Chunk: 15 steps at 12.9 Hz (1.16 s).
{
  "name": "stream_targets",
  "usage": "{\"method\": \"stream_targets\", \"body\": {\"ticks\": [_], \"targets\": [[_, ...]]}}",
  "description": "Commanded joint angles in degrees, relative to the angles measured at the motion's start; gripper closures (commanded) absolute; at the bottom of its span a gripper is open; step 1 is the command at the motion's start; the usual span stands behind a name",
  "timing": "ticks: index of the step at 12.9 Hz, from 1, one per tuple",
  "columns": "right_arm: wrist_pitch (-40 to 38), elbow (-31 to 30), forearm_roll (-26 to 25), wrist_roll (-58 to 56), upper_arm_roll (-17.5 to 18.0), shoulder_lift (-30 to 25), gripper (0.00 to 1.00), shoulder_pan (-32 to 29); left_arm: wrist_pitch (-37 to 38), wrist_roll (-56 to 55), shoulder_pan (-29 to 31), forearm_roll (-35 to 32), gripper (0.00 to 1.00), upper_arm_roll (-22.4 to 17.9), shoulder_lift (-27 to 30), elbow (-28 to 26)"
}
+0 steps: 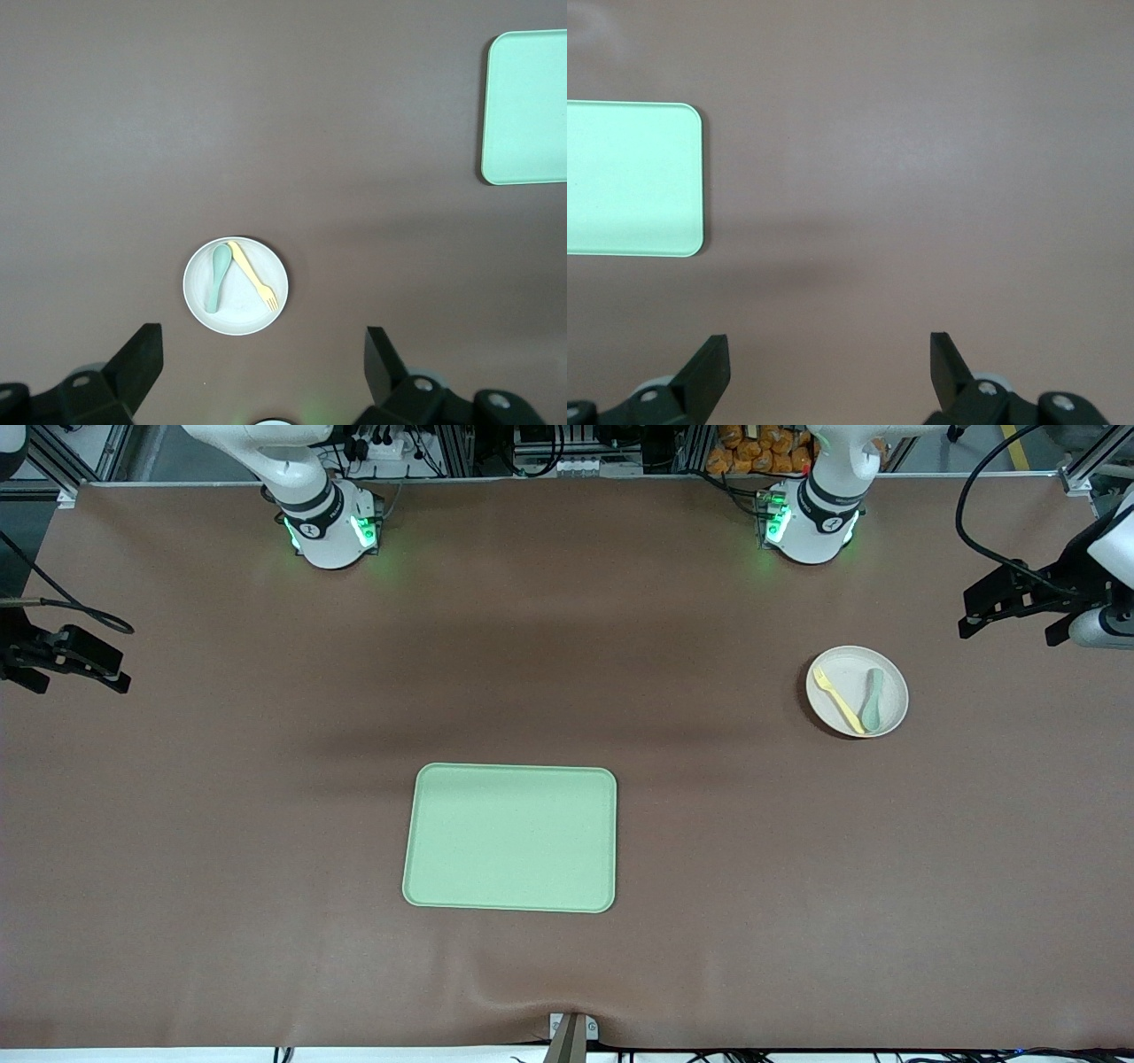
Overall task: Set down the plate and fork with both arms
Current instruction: 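Reach the left gripper toward the rim of the white plate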
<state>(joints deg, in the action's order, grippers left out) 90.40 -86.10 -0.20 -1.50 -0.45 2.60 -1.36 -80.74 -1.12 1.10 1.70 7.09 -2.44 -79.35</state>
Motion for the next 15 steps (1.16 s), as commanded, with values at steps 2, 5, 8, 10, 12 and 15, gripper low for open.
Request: {"method": "stream_targets", "body": {"ticks": [2, 5, 8, 10, 12, 15], "targets": [[-1.01, 1.11, -0.95, -0.44, 0.19, 0.56, 0.0, -0.04, 0.58, 0.86, 0.22, 0.41, 0.0, 0.11, 0.77, -0.36], [-0.66, 1.2, -0.77, -0.44, 0.27, 0.56, 0.0, 0.48, 1.28, 0.16, 0.22, 0.41, 0.0, 0.11, 0.33, -0.63], [-0.57, 1.29, -0.33, -0.44, 0.28, 0.65, 0.0, 0.57, 5.4, -0.02, 2.05, 0.15, 0.0, -0.41, -2.12, -2.46], [-0.57, 1.29, -0.33, -0.35, 0.28, 0.65, 0.0, 0.66, 7.6, 0.33, 4.42, -0.38, 0.0, -0.41, -4.67, -5.97], [-0.66, 1.2, -0.33, -0.44, 0.28, 0.65, 0.0, 0.57, 7.7, 0.59, 8.11, -0.56, 0.0, -0.41, -7.56, -9.75], [-0.57, 1.2, -0.33, -0.44, 0.19, 0.65, 0.0, 0.48, 7.61, 0.95, 11.11, -2.74, 0.0, -0.33, -12.84, -12.22]]}}
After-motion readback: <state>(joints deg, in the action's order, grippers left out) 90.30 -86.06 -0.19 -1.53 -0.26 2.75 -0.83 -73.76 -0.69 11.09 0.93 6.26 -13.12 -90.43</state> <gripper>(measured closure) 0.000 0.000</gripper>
